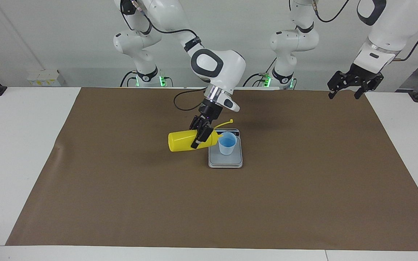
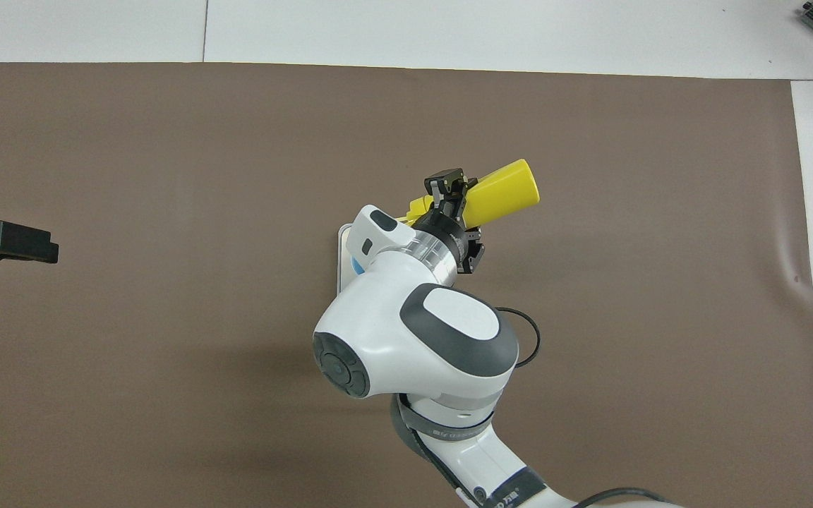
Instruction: Pour seasoning into cup on scale with both arms
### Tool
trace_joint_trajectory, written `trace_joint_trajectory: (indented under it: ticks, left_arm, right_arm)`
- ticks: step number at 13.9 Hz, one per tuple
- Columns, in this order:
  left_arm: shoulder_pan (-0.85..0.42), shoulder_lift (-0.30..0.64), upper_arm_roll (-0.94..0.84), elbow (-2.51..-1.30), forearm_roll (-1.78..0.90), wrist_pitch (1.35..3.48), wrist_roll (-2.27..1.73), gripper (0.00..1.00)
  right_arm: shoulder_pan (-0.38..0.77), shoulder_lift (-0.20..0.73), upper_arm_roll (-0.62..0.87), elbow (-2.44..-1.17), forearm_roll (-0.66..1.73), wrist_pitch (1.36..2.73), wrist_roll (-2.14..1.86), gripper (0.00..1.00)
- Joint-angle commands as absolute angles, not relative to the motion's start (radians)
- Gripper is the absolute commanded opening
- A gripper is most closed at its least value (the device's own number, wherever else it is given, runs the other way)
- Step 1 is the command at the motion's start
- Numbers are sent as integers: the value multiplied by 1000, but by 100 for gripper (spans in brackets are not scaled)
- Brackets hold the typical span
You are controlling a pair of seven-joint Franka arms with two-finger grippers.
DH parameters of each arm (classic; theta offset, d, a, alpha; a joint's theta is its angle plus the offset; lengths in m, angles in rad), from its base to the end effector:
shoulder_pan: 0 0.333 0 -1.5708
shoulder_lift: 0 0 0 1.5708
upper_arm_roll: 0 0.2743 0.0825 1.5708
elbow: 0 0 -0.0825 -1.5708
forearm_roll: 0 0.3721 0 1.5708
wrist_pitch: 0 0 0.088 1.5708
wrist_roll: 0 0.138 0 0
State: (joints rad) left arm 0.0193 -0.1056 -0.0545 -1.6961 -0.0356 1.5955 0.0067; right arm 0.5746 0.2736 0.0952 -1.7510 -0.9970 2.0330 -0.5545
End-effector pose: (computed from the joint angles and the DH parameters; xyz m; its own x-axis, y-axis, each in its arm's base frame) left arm 0.5150 -0.0241 0.5520 0.9992 -0.0407 0.0050 -0.0409 -0.9987 0.0298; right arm 0.5399 0.3328 0.3821 0.0747 0.8449 -0.5297 0.7945 0.2706 0.5437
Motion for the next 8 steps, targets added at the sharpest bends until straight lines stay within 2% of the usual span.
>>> trace_joint_trajectory:
  ticks: [1, 5, 8]
  left_arm:
    - [32, -137, -60, -1729, -48, 1603, -2, 100]
    - [31, -137, -60, -1729, -48, 1603, -2, 100]
    - [32, -137, -60, -1727, -48, 1603, -2, 100]
  right_arm:
    - [520, 201, 106, -1782, -881, 2036, -601, 0]
    - [454, 158, 106, -1781, -705, 2043, -649, 0]
    - [378, 130, 106, -1784, -524, 2101, -698, 0]
